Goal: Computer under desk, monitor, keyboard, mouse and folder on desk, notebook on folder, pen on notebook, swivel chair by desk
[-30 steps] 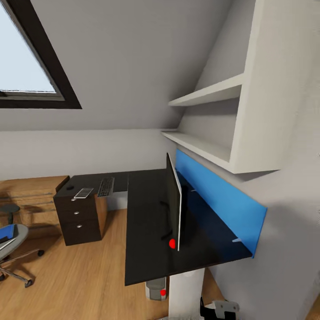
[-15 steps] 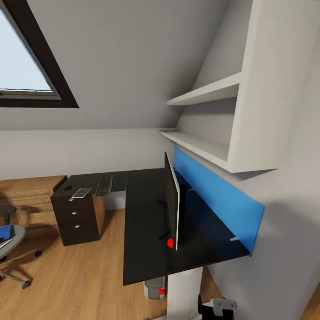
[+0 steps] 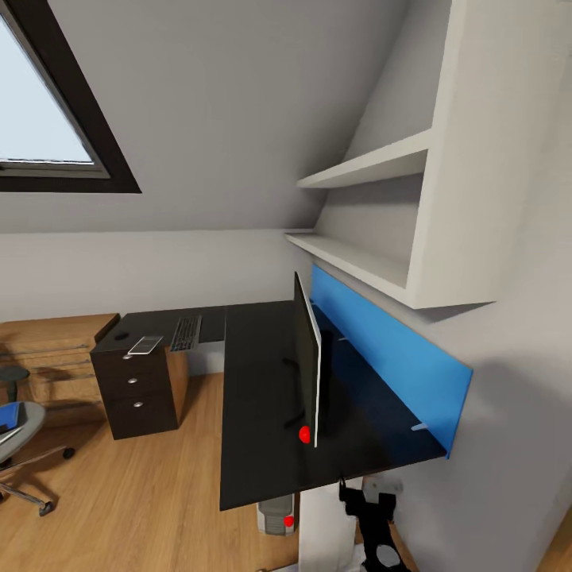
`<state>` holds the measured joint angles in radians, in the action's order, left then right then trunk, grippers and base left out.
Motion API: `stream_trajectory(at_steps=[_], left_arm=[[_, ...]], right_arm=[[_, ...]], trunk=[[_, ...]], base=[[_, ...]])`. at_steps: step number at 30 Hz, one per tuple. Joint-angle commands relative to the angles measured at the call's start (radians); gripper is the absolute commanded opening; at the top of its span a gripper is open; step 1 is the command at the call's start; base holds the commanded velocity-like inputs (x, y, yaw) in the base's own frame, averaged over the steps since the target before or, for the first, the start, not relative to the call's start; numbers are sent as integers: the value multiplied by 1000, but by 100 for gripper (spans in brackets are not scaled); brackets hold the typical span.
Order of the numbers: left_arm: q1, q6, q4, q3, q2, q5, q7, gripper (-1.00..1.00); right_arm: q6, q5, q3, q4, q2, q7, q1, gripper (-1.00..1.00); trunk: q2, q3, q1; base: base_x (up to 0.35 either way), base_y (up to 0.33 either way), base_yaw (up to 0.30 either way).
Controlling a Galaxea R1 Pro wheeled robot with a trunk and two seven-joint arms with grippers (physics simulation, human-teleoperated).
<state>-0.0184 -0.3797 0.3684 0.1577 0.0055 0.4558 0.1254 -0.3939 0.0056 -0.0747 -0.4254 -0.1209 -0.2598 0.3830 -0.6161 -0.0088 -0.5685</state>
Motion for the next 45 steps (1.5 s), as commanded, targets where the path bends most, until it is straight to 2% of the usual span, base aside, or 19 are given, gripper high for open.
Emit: stream_trajectory(at_steps=[1, 3, 7, 15, 19, 23, 29, 33, 45], left_arm=[[-1, -4, 0, 8, 1, 3, 8, 100], [-1, -4, 0, 8, 1, 3, 8, 100], [-1, -4, 0, 8, 1, 3, 8, 100], [0, -4, 0, 8, 1, 3, 8, 100], [0, -4, 0, 8, 1, 3, 8, 100], [-1, -4, 0, 8, 1, 2, 8, 100], [0, -4, 0, 8, 1, 1, 8, 100], [0, -4, 0, 8, 1, 1, 8, 100], [-1, -4, 0, 7, 1, 1, 8, 100]], right_arm=[[27, 0, -7, -24, -2, -10, 1, 100], [110, 0, -7, -98, -10, -13, 3, 100], [217, 0, -7, -197, -20, -21, 5, 100], [373, 1, -13, -384, -45, -26, 6, 100], [392, 2, -24, -431, -51, -27, 7, 100], [401, 2, -70, -484, -54, -26, 7, 100], [398, 2, -138, -509, -54, -27, 7, 100], [397, 2, -160, -529, -54, -28, 7, 100], [397, 0, -180, -582, -53, -25, 5, 100]], trunk=[[-1, -1, 0], [-1, -1, 0], [-1, -1, 0], [-1, -1, 0], [-1, -1, 0], [-1, -1, 0], [-1, -1, 0], [-1, -1, 0], [-1, -1, 0]], base=[[0, 0, 0], [0, 0, 0], [0, 0, 0], [0, 0, 0], [0, 0, 0], [0, 0, 0], [0, 0, 0], [0, 0, 0], [0, 0, 0]])
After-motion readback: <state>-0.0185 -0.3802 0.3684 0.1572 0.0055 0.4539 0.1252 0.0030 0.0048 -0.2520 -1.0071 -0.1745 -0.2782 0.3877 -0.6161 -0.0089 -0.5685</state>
